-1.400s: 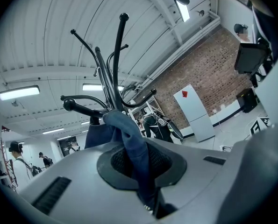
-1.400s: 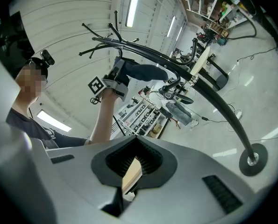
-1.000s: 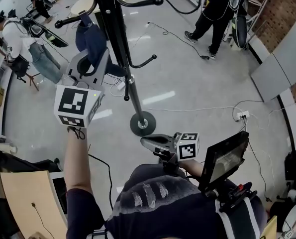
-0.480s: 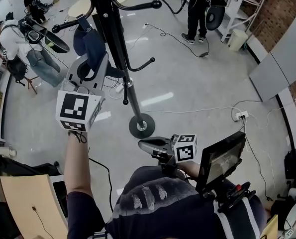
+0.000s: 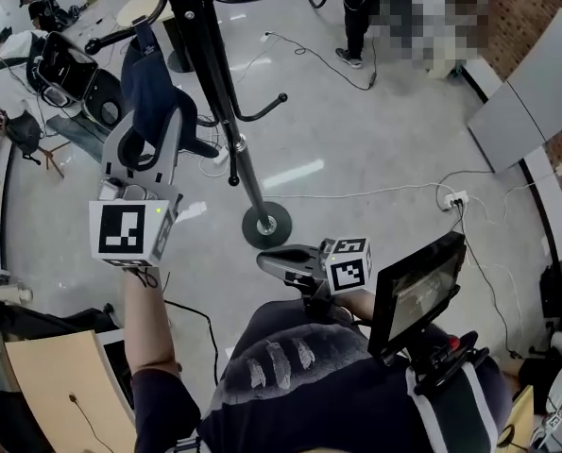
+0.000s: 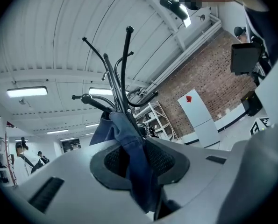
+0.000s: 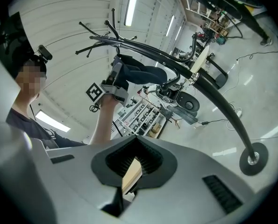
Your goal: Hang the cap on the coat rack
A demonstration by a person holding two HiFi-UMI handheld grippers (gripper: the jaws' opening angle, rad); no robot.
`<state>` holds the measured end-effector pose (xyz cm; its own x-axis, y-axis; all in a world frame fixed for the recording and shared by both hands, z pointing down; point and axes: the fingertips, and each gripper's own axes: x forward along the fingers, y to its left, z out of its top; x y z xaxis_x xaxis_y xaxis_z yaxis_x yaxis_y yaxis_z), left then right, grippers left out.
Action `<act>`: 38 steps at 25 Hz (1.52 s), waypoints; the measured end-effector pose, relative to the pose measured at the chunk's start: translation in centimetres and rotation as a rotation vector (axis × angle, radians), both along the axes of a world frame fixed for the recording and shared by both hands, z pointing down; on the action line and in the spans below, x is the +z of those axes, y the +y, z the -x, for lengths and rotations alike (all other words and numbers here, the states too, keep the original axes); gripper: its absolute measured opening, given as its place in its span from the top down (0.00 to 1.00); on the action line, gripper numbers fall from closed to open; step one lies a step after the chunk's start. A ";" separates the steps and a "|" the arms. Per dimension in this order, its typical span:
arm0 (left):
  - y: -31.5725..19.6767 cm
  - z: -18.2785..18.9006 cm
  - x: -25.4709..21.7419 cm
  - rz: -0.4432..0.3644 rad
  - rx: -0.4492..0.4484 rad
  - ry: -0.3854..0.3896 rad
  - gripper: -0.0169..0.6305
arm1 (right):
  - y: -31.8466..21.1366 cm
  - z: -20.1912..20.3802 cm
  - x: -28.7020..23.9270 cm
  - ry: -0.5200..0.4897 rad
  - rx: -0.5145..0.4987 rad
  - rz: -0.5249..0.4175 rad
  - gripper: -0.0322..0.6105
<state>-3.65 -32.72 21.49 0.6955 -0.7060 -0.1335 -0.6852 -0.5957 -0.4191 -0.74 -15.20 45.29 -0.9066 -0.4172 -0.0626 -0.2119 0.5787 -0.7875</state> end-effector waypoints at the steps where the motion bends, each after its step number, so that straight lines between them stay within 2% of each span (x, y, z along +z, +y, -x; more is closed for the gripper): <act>1: 0.2 0.5 0.1 0.004 -0.004 0.017 0.84 | 0.0 0.1 0.0 0.002 -0.001 -0.001 0.95; 9: 1.0 2.2 0.2 0.000 -0.034 0.064 0.84 | 0.7 0.9 0.6 0.013 -0.032 -0.013 0.95; 12: 1.8 2.7 0.2 0.008 -0.026 0.110 0.84 | 0.9 0.4 0.2 0.003 -0.012 0.007 0.95; 16: 2.4 3.7 0.3 0.019 -0.011 0.211 0.84 | 0.6 -0.4 0.5 -0.008 0.018 0.011 0.95; 22: 2.6 4.2 0.3 0.043 0.018 0.253 0.84 | 0.3 -0.1 0.7 0.001 -0.004 0.004 0.94; 29: 0.7 5.3 -0.1 0.044 -0.028 0.134 0.84 | 0.7 2.0 0.5 0.021 -0.054 -0.005 0.95; 31: 0.1 5.8 -0.1 0.052 -0.047 0.125 0.81 | 0.8 2.2 0.3 0.019 -0.052 -0.001 0.95; 33: -0.2 6.2 -0.2 0.052 -0.050 0.138 0.69 | 0.8 2.3 0.3 0.018 -0.050 0.002 0.95; 38: -0.1 6.6 -0.2 0.065 -0.051 0.138 0.68 | 1.0 2.2 0.6 0.020 -0.050 0.001 0.95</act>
